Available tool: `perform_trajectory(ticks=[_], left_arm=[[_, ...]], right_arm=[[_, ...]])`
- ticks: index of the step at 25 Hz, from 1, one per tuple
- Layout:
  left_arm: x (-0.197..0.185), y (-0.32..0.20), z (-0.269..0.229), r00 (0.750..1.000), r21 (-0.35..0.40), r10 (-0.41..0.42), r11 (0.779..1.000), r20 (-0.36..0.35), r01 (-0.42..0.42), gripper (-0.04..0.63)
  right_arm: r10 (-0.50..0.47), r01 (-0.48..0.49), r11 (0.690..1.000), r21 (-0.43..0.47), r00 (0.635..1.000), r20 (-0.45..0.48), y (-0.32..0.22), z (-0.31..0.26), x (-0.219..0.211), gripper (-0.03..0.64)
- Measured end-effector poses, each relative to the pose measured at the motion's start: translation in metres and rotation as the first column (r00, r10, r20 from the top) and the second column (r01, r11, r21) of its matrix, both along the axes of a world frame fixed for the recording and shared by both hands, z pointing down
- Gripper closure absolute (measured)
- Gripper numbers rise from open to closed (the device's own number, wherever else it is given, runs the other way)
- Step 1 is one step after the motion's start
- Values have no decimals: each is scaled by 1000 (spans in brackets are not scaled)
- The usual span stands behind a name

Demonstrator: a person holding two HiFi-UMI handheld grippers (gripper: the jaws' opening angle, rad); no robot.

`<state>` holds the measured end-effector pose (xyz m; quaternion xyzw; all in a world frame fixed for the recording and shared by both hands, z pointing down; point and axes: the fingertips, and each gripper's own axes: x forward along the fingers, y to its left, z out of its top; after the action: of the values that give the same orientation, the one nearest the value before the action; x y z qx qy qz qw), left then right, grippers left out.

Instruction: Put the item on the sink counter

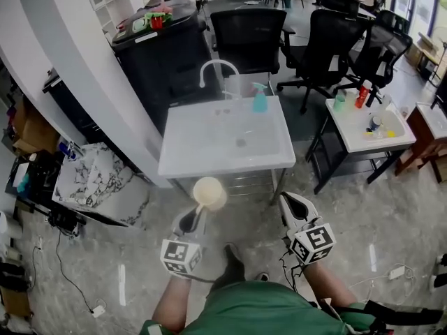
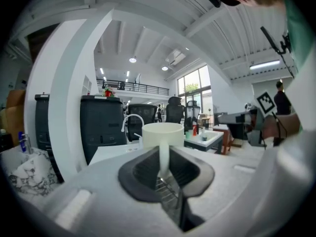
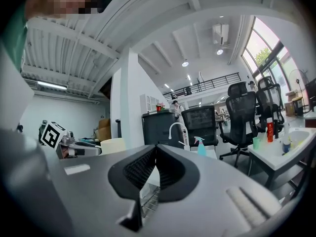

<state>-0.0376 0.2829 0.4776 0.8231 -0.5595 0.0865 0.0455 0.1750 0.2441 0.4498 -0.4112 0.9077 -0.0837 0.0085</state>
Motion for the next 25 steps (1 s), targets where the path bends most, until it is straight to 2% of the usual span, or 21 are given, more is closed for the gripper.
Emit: perform_trajectory(ticks=[8,13,19,25], left_arm=[[-48,-94,4,999,7,39,999,-17,-39,555],[-83,-143,0,998,22,62,998,-3,-62,555],[-126,-178,15,996,0,79,997,-32,-79,555],[-149,-198,25,995,-12,83,996,-48,-84,555]], right_arm=[[60,-60,998,13,997,-40,-85,-13,-37,615],[74,-73,997,4,995,-63,-130,-14,-78,615],[72,-74,997,-29,994,-81,-161,-3,-125,615],[68,-74,996,-47,992,-108,-179,3,-150,615]])
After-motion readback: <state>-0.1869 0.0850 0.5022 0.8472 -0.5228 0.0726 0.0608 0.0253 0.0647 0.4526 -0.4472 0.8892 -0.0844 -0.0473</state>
